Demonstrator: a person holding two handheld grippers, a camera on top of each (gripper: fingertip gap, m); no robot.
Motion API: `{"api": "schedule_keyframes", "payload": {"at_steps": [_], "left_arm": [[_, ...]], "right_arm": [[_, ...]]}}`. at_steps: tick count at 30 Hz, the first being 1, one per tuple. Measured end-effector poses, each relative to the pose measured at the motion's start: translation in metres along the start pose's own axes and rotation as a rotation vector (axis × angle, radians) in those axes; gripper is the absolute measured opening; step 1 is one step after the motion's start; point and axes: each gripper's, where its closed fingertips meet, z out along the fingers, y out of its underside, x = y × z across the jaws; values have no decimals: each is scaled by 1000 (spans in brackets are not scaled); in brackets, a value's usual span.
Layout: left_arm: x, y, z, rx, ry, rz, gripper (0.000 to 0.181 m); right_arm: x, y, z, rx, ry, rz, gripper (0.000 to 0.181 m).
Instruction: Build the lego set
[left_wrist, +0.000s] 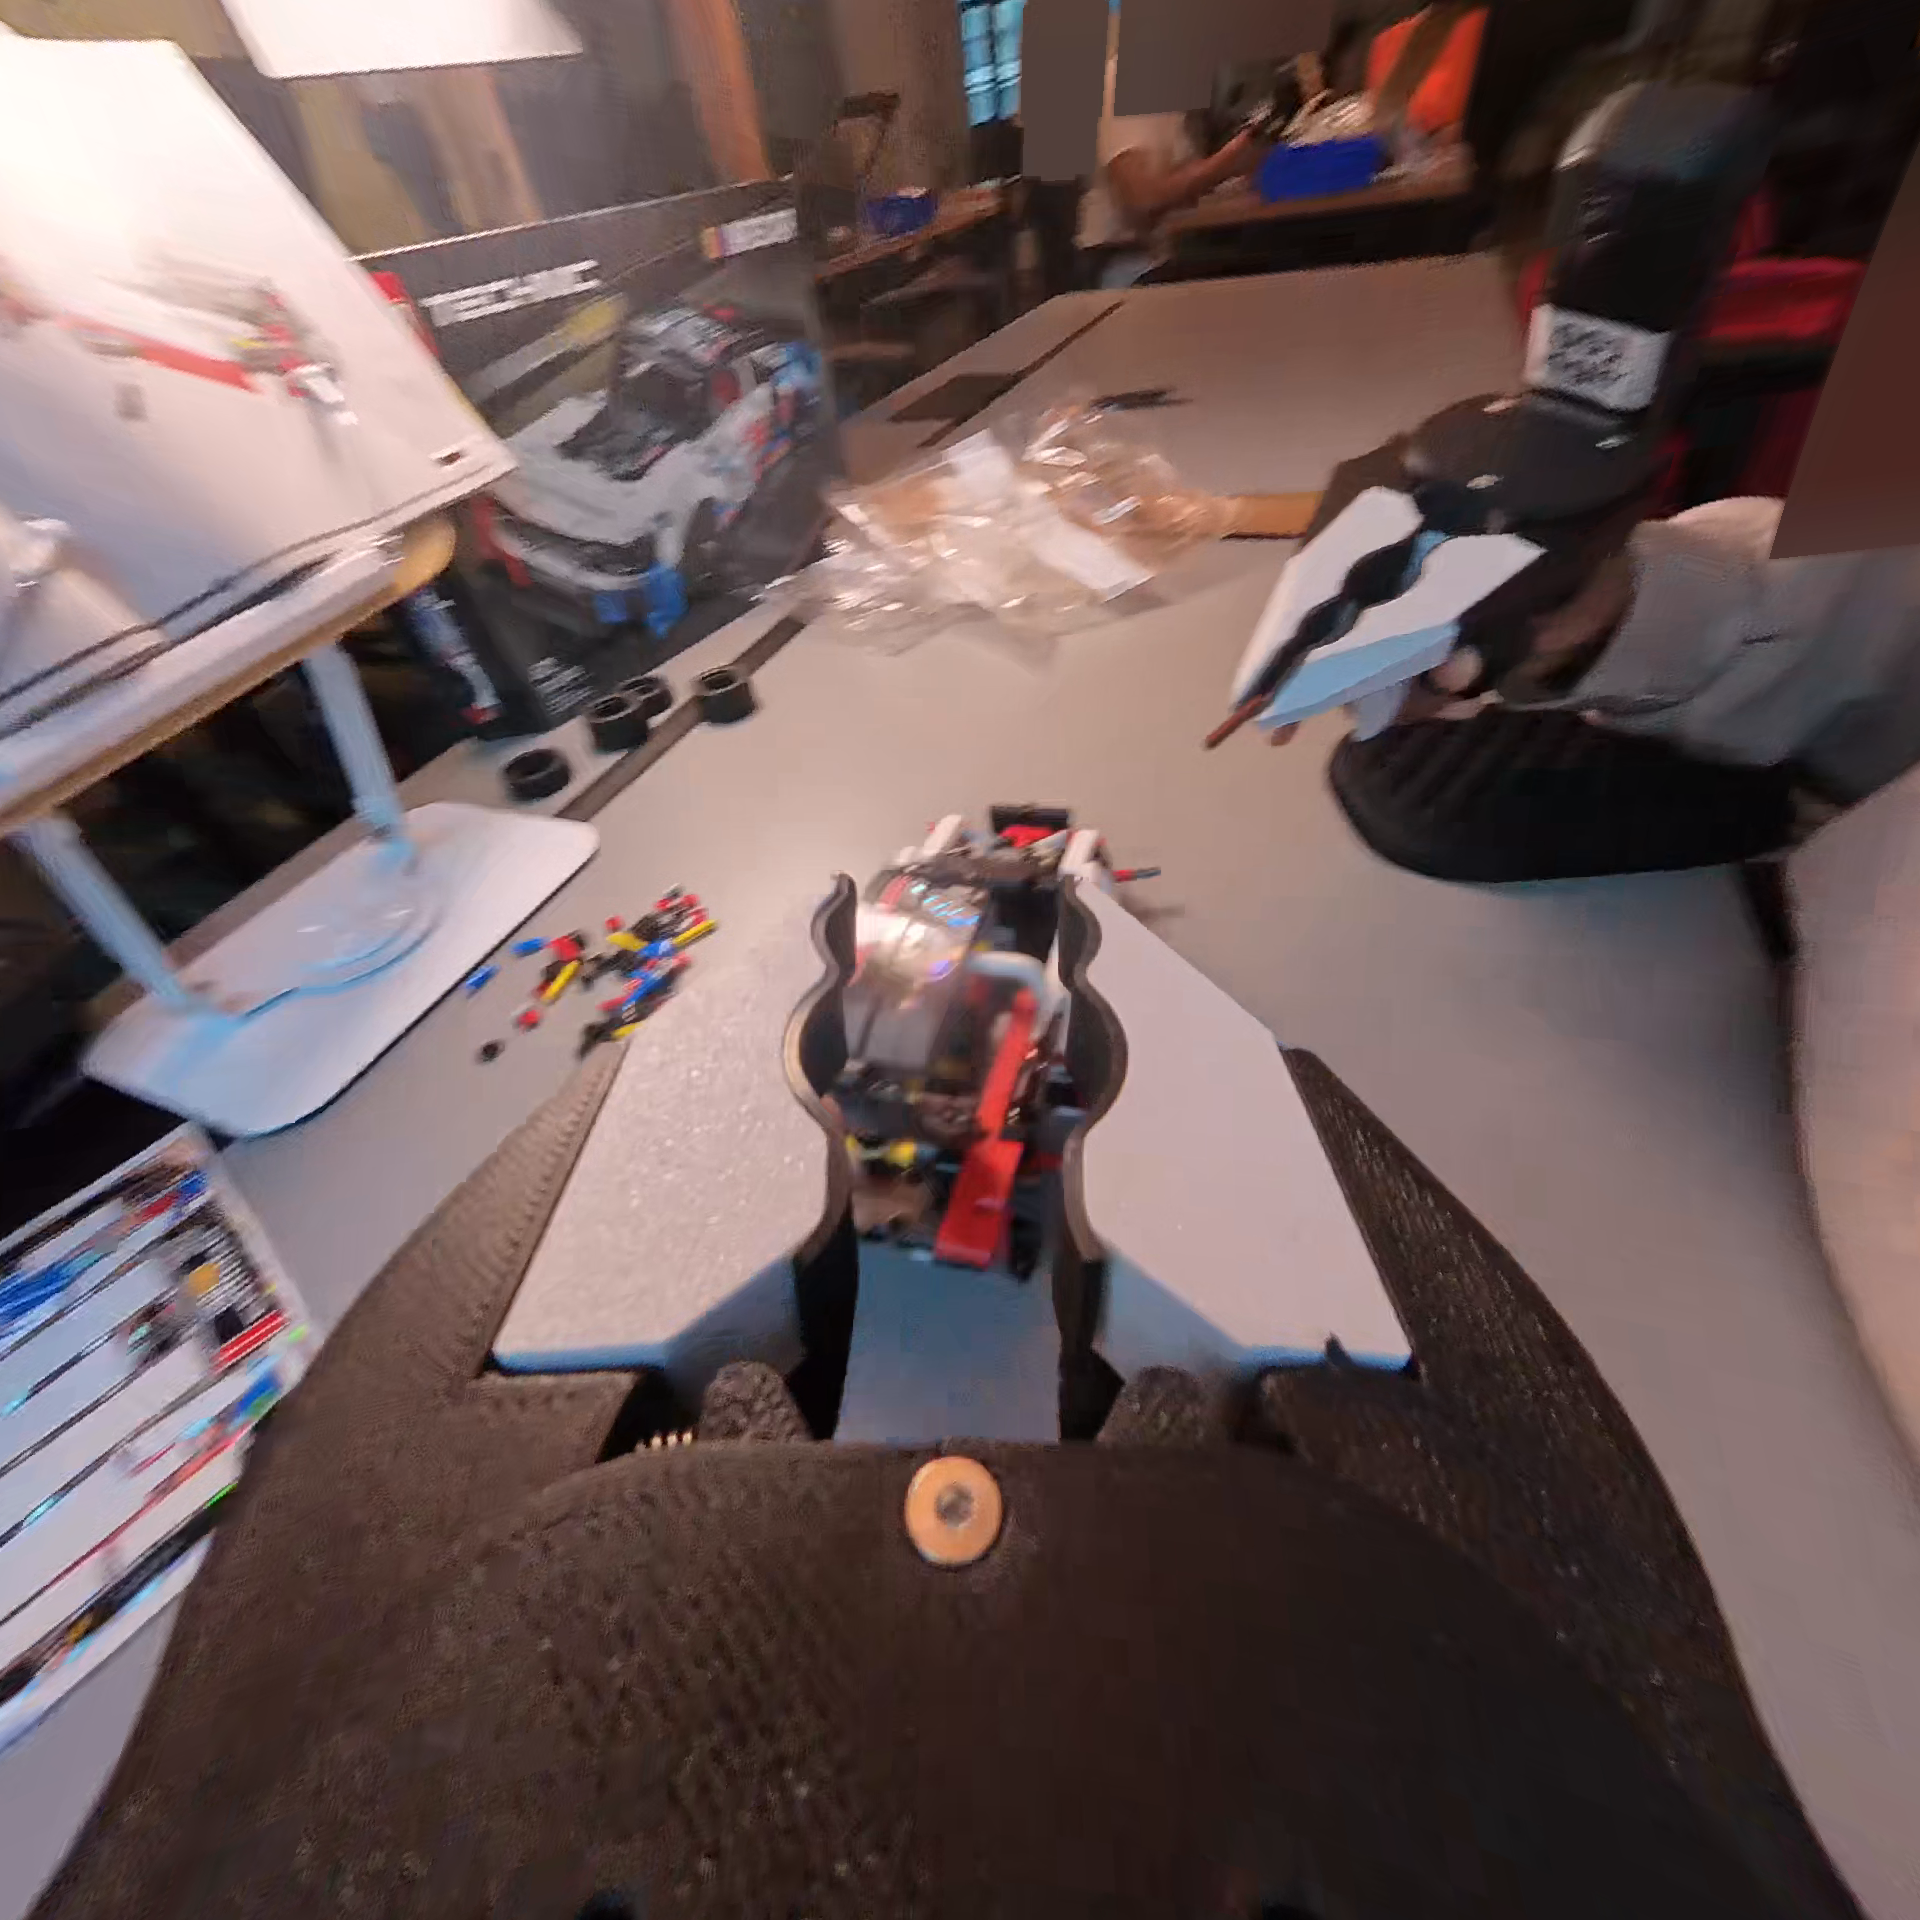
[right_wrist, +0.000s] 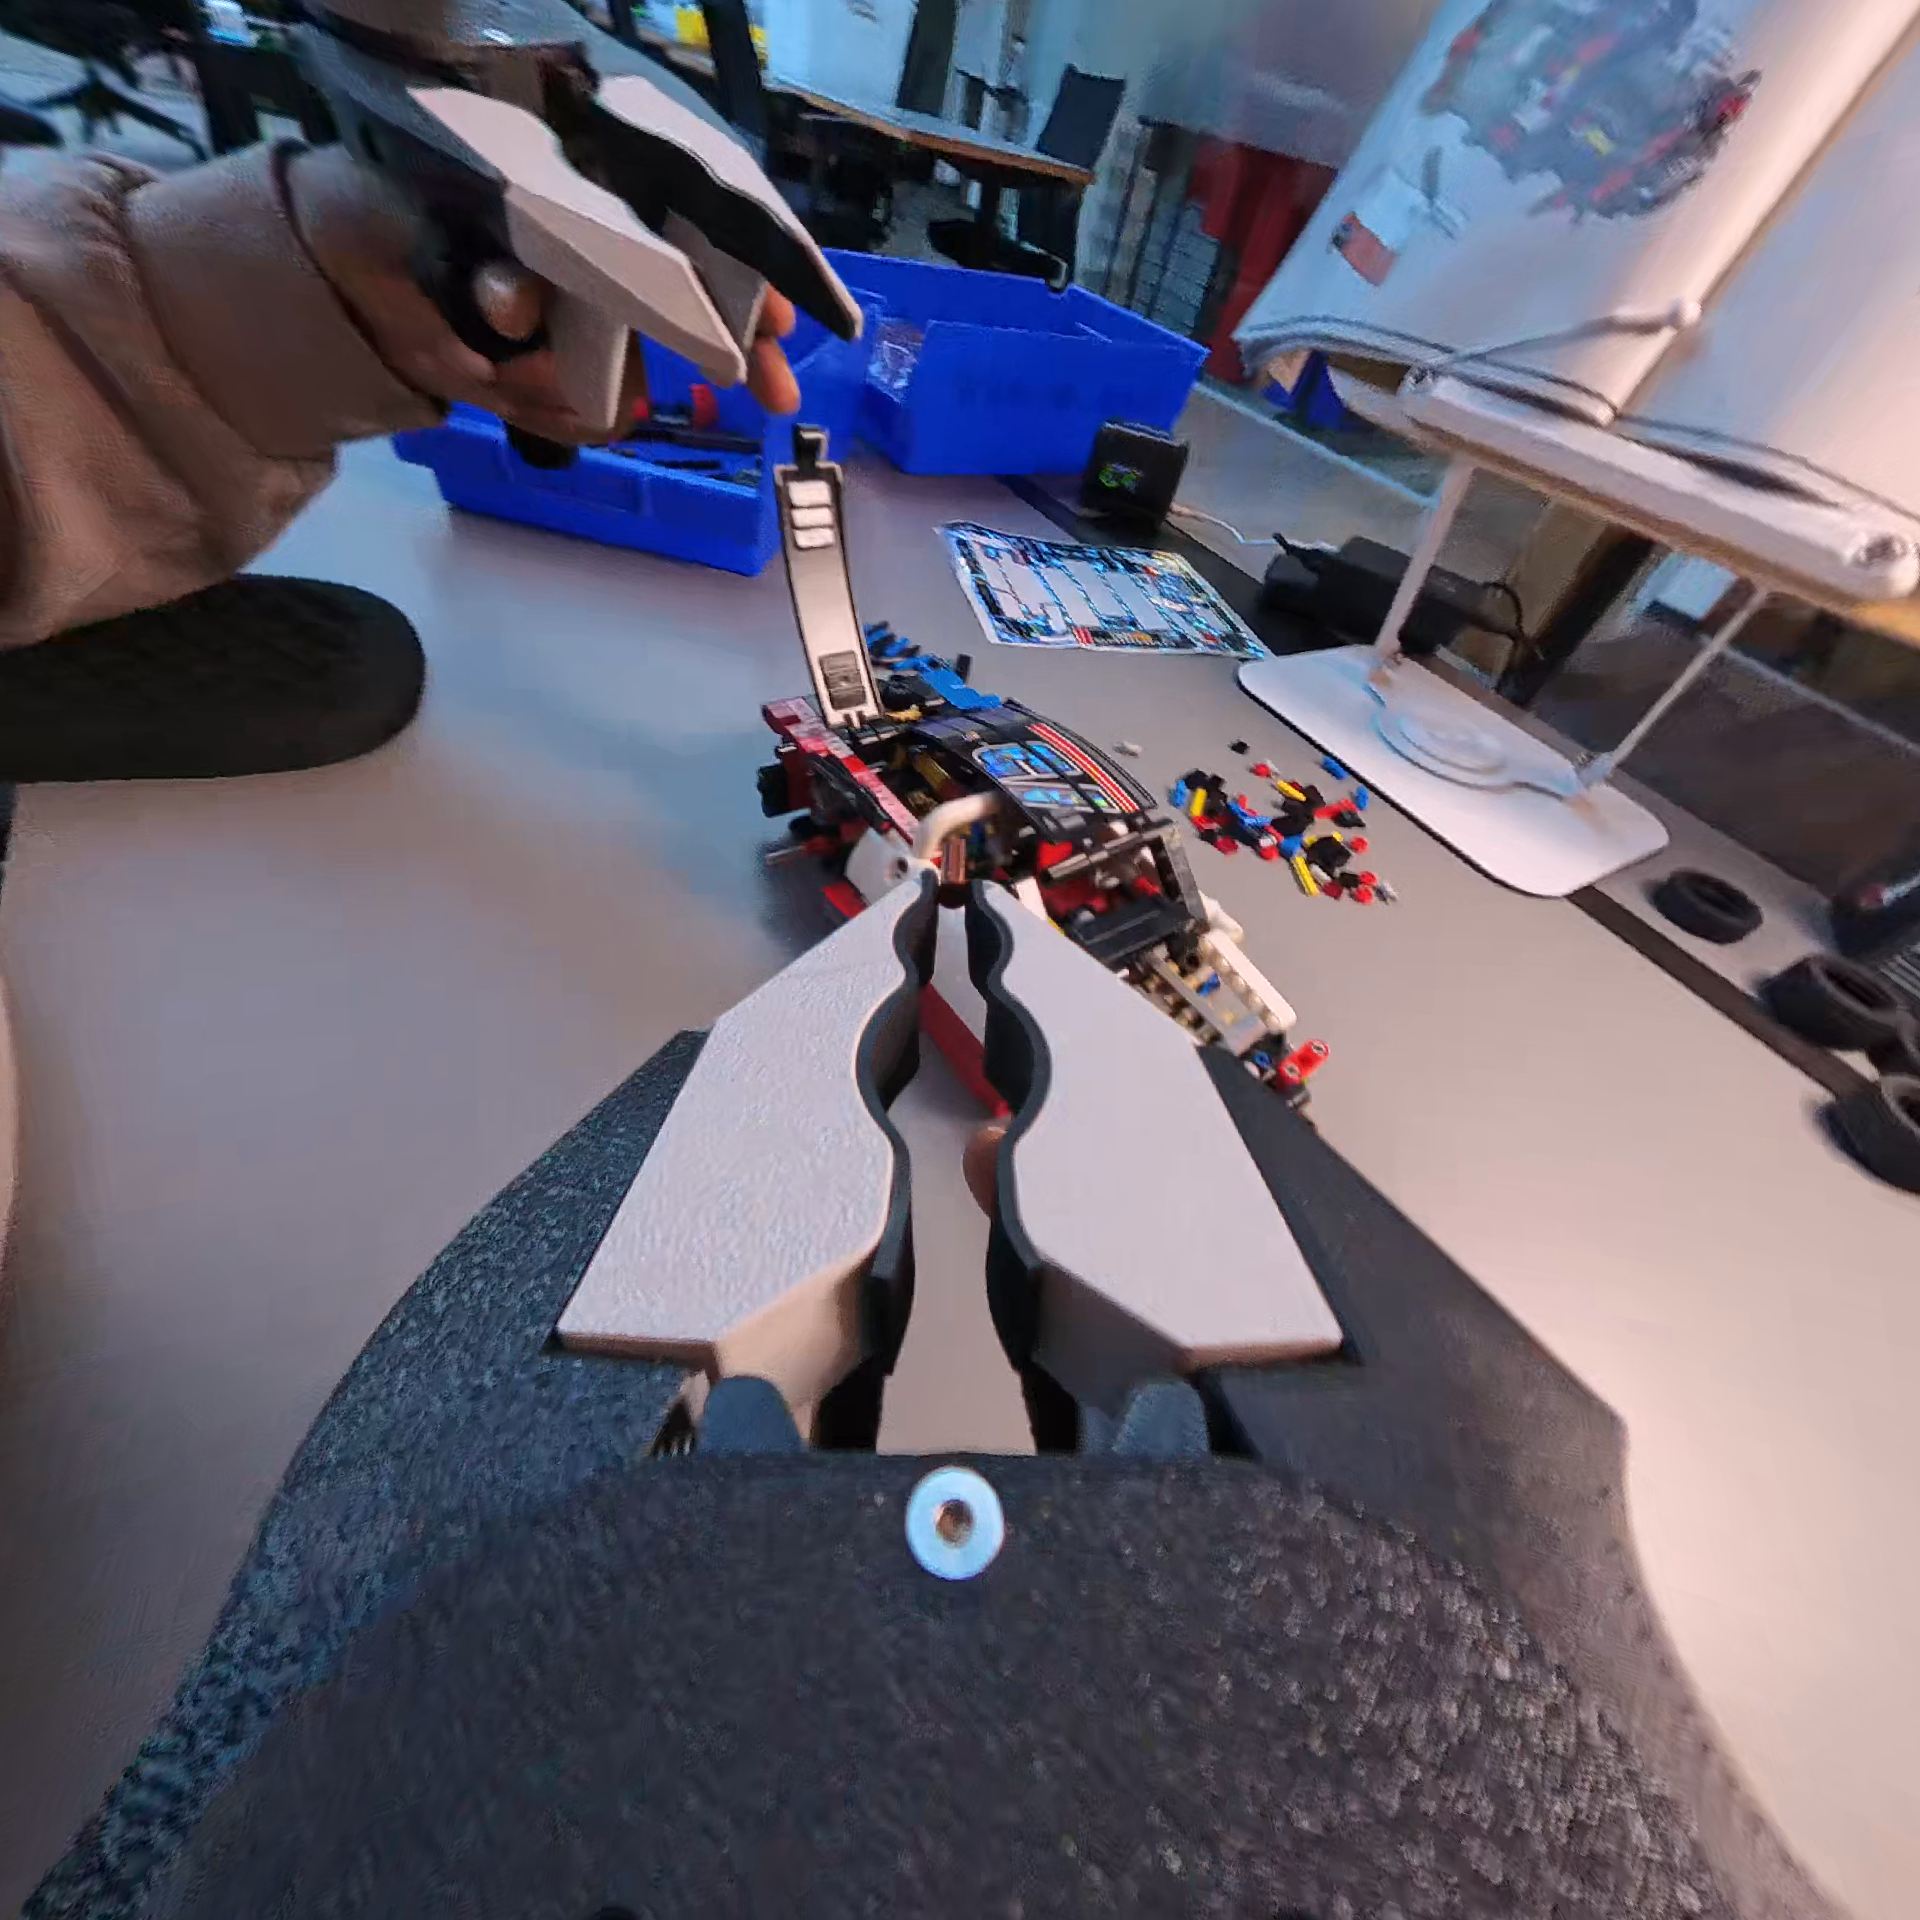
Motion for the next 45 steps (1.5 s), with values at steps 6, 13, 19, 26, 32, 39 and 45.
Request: {"api": "schedule_keyframes", "payload": {"at_steps": [6,13,19,26,32,39,45], "left_arm": [[-24,75,-11,-171,-58,-180,40],[-1,65,26,-178,-7,-5,9],[10,59,61,-244,36,157,5],[13,62,86,-295,69,278,8],[19,38,85,-188,158,131,42],[18,45,101,-216,94,152,30],[21,54,53,-281,257,107,24]], "right_arm": [[18,25,3,16,85,96,2],[20,24,1,44,75,121,2],[20,24,-1,48,83,119,2],[29,28,-1,32,114,144,2],[107,68,-10,-214,251,103,2],[155,74,9,-150,269,204,2],[128,69,3,-112,203,197,3]]}}
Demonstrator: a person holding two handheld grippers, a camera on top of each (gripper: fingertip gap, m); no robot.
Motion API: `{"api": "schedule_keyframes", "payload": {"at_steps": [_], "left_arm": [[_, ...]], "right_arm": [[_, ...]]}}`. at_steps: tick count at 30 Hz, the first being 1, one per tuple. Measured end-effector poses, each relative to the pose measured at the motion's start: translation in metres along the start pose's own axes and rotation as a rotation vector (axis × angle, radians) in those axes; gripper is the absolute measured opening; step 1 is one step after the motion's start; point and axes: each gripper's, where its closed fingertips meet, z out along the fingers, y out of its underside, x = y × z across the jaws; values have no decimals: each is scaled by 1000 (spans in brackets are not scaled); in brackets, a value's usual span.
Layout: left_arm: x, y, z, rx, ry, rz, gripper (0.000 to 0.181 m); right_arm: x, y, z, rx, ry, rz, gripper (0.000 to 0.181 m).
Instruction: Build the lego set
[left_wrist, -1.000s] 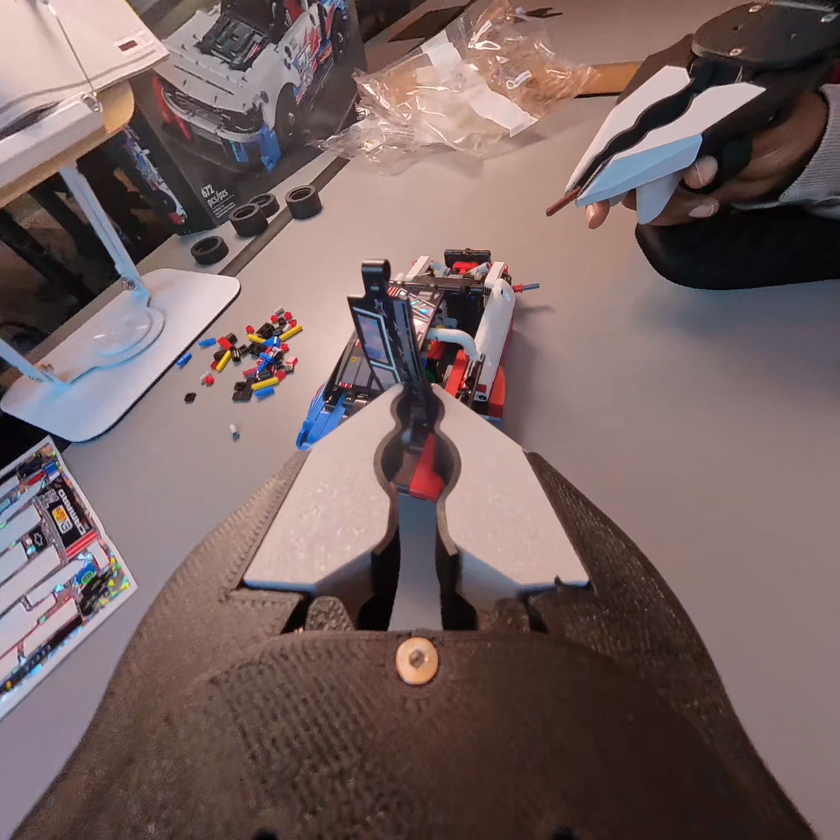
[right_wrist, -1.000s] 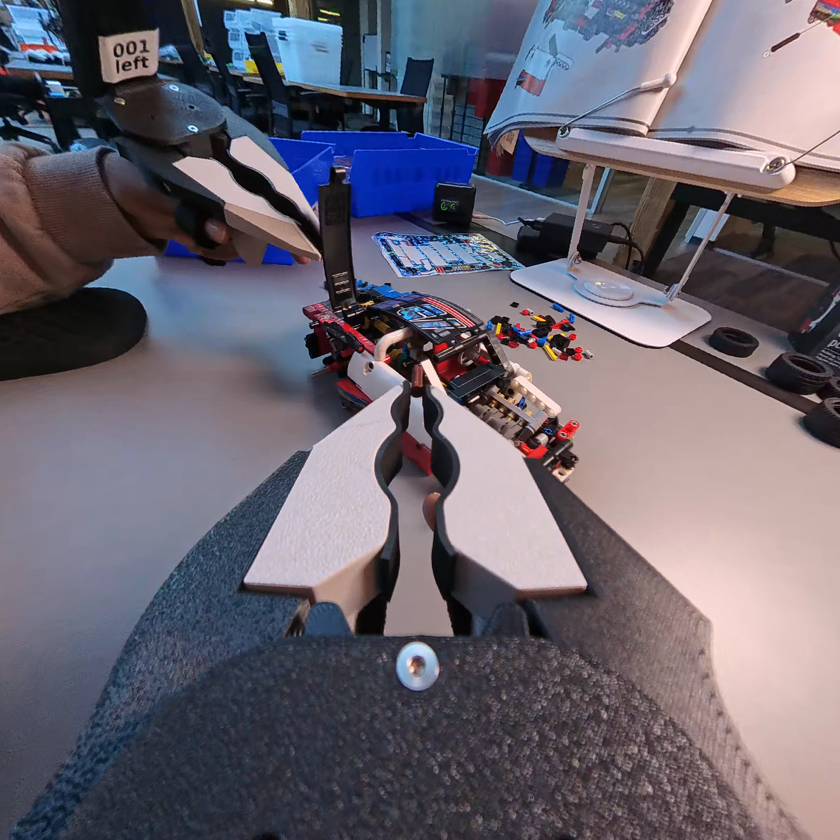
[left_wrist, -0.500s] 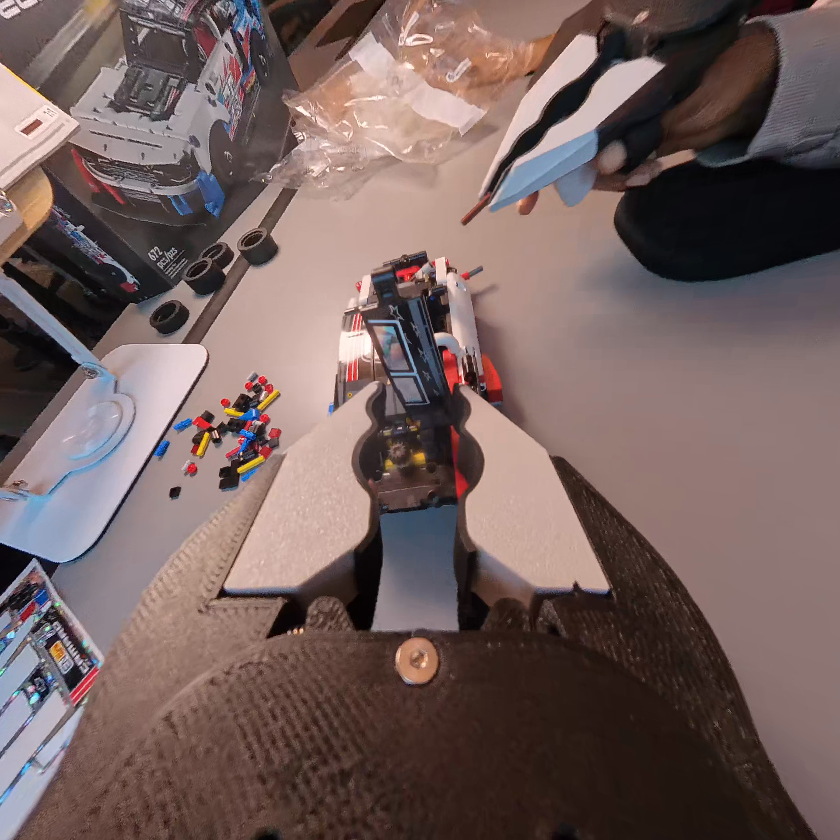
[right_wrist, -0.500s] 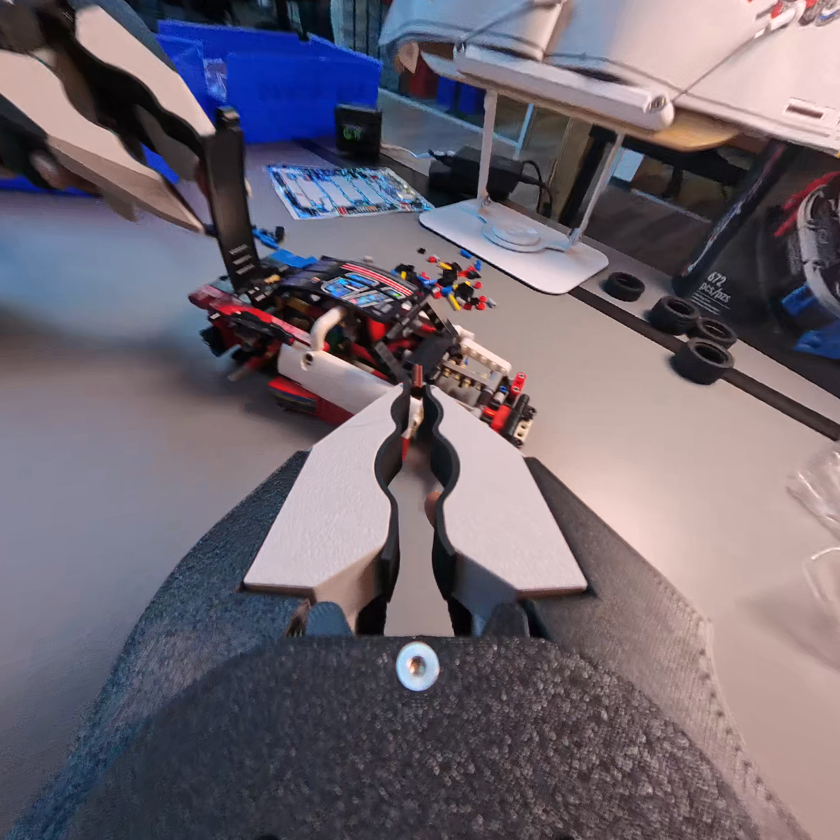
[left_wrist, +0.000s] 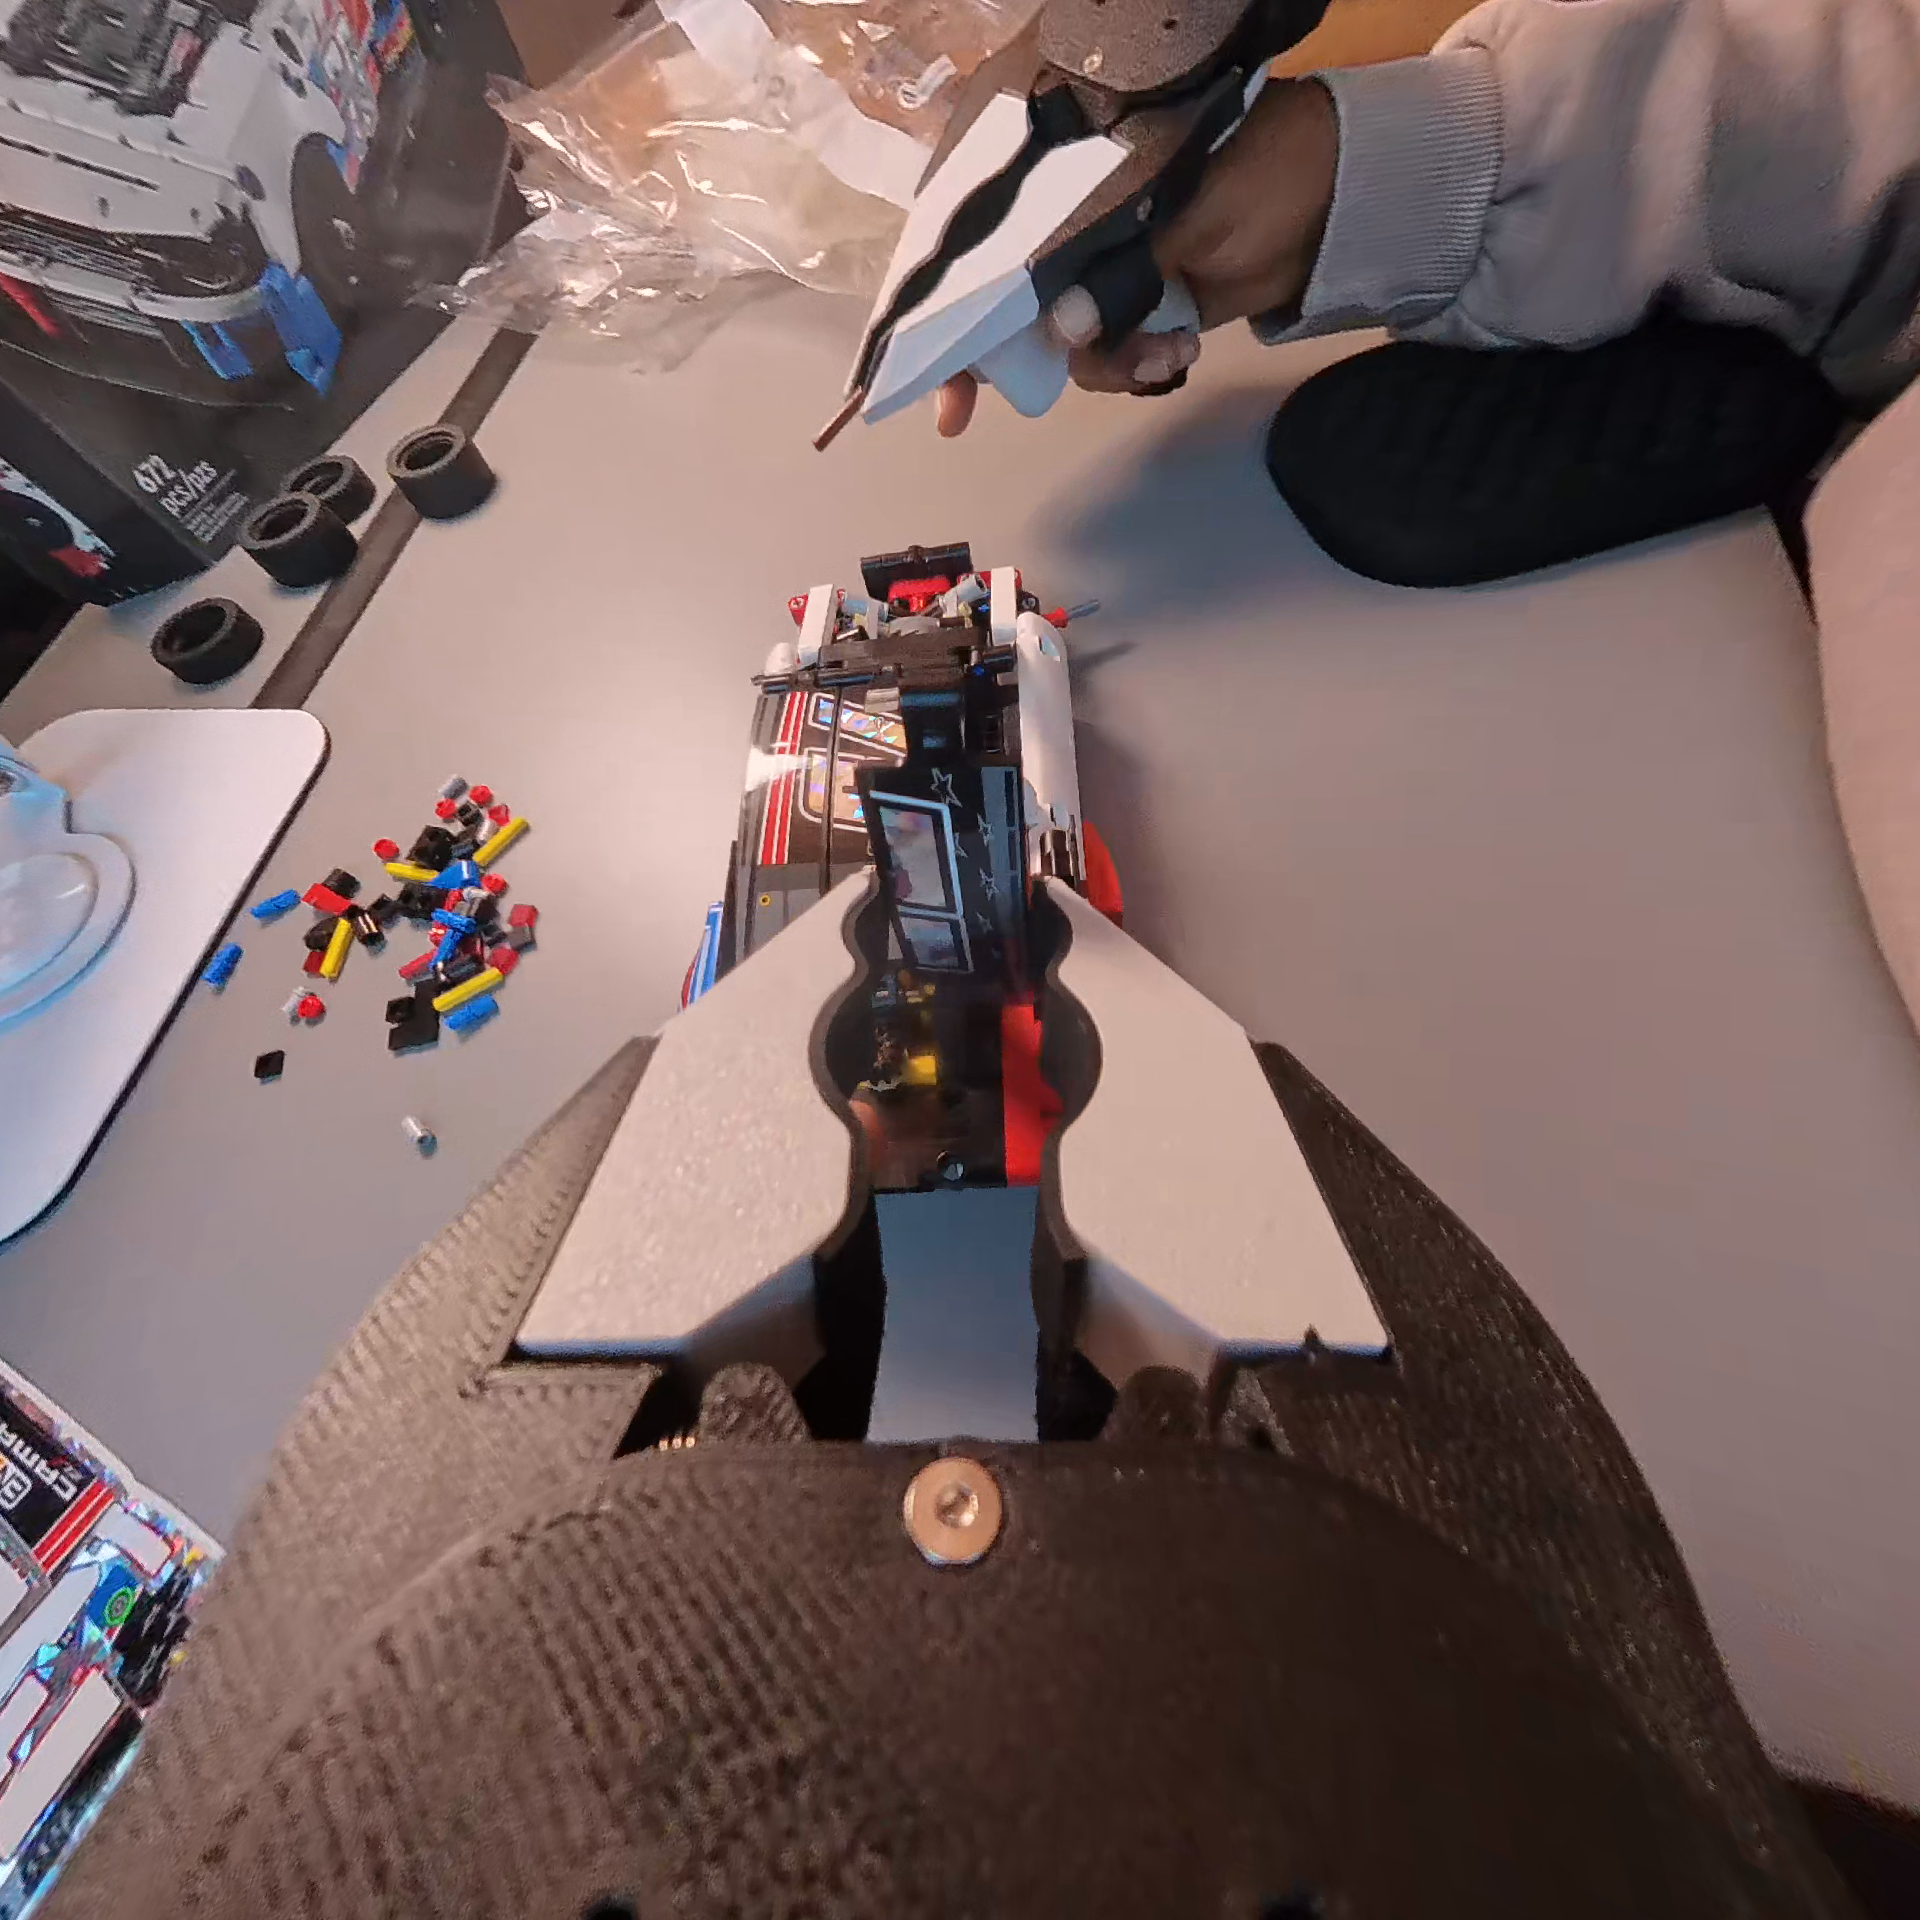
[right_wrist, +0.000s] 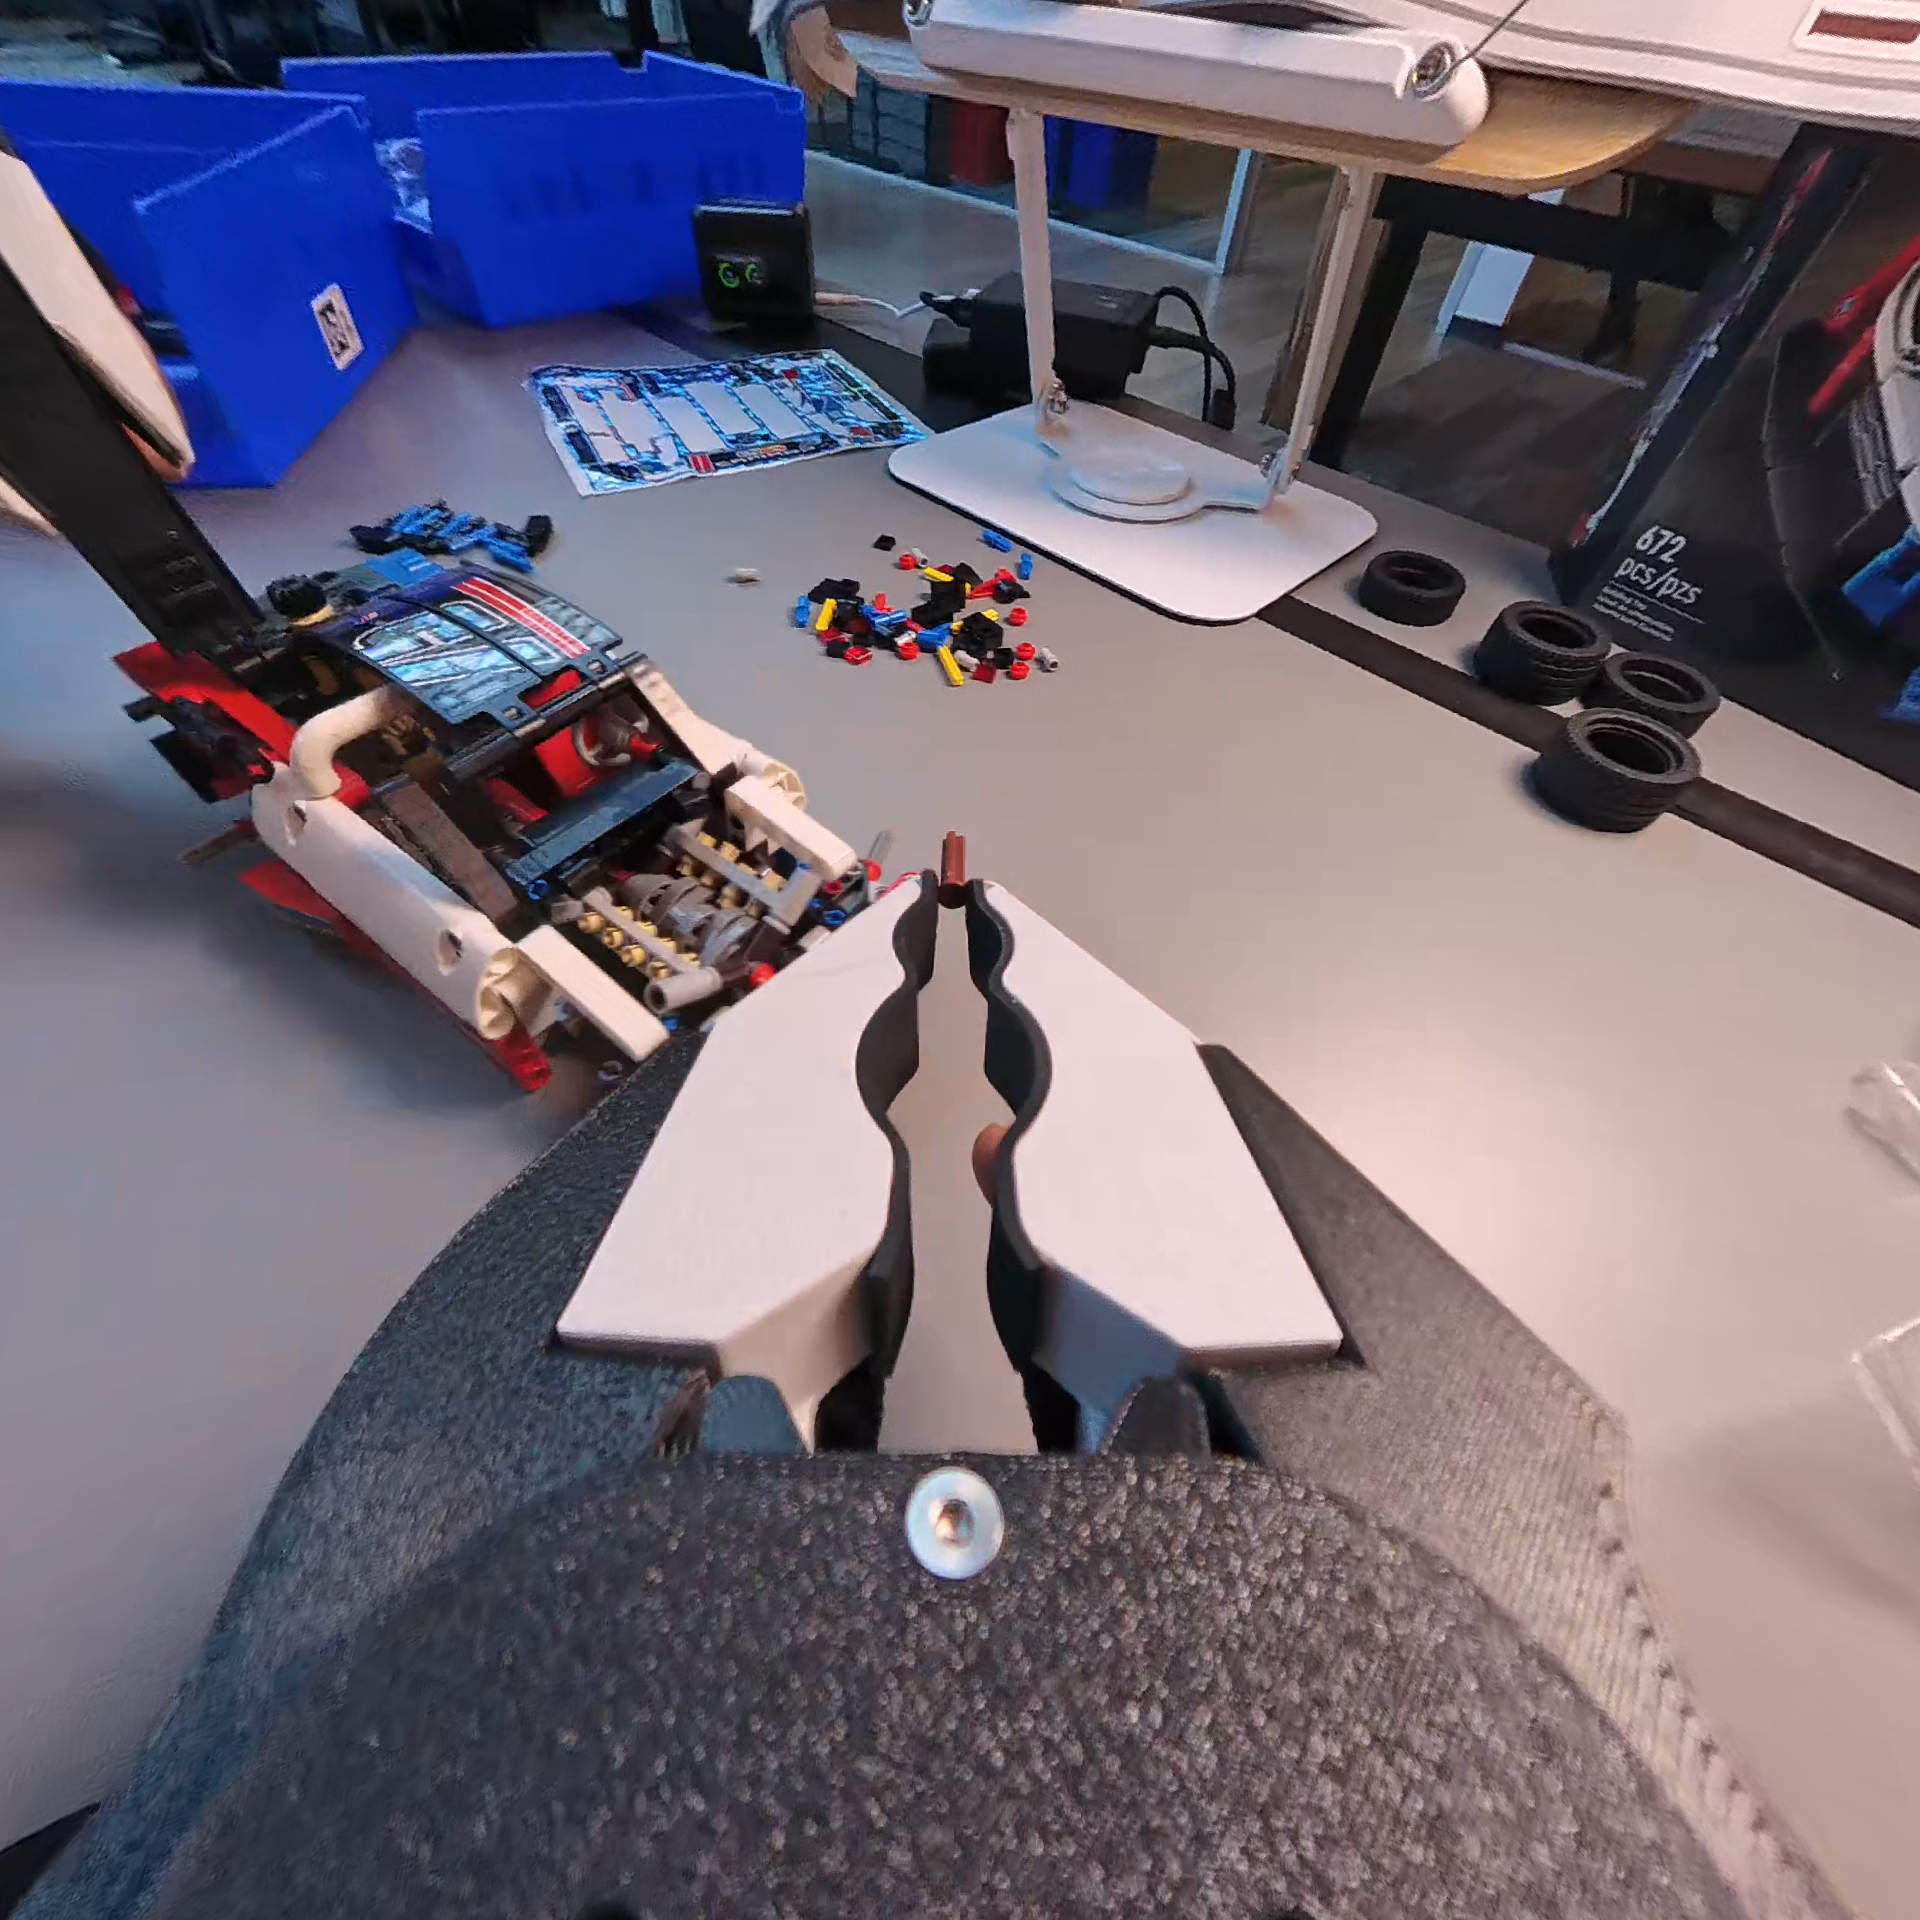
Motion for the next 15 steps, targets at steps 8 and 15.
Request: {"api": "schedule_keyframes", "payload": {"at_steps": [8,15], "left_arm": [[6,-5,-10,3,-27,65,28],[5,-18,-29,81,-143,85,33]], "right_arm": [[-53,-1,6,-42,-197,-55,2],[-83,7,8,-57,-307,-53,2]]}}
